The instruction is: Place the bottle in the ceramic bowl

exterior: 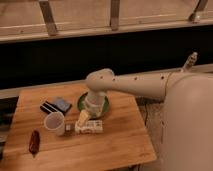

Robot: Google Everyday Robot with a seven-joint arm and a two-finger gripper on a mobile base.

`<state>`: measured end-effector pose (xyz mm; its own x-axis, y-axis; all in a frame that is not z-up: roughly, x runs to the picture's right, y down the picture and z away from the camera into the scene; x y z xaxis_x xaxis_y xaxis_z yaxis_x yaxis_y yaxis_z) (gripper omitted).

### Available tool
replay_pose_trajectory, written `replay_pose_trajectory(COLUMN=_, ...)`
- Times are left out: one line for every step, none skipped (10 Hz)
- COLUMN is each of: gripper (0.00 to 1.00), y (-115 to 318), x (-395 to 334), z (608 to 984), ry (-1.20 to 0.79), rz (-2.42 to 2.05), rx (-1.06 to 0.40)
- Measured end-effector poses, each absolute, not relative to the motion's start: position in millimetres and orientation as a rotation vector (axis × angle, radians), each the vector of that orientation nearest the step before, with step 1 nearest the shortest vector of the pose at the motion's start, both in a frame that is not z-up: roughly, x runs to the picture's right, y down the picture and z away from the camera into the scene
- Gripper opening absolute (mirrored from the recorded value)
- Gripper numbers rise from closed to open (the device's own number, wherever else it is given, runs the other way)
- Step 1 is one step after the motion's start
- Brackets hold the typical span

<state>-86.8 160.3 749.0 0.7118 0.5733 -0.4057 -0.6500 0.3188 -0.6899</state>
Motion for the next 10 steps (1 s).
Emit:
replay_pose_trajectory(gripper=0.70, y=160, x=-87, z=749, ry=0.087, rz=0.795, rx=-0.950)
replay_pose_trajectory(gripper=0.70, y=160, x=-87, z=749, ry=0.088, rz=0.794, rx=-0.951)
replay_pose_trajectory(gripper=0.70, y=160, x=-87, z=749, ry=0.089, rz=0.793, rx=-0.951)
replay_pose_trajectory(gripper=0.70, y=160, x=-87, z=749, ry=0.090, rz=0.794, rx=-0.954)
replay_pose_trajectory(gripper=0.70, y=162, x=-86, z=752, ry=0.089, rz=0.799, rx=-0.962)
replay_pose_trajectory(gripper=0.70, y=166, x=-84, z=758, ry=0.093, rz=0.811, rx=-0.973)
replay_pose_trajectory(gripper=0.70, y=171, x=-81, z=767, ry=0.097, rz=0.823, rx=-0.979)
replay_pose_trajectory(gripper=0.70, y=173, x=-81, z=771, ry=0.101, rz=0.828, rx=-0.982)
replay_pose_trajectory(gripper=0.70, y=173, x=-81, z=771, ry=0.107, rz=0.834, rx=-0.983)
replay_pose_trajectory(gripper=0.70, y=172, x=-80, z=772, ry=0.115, rz=0.838, rx=-0.977)
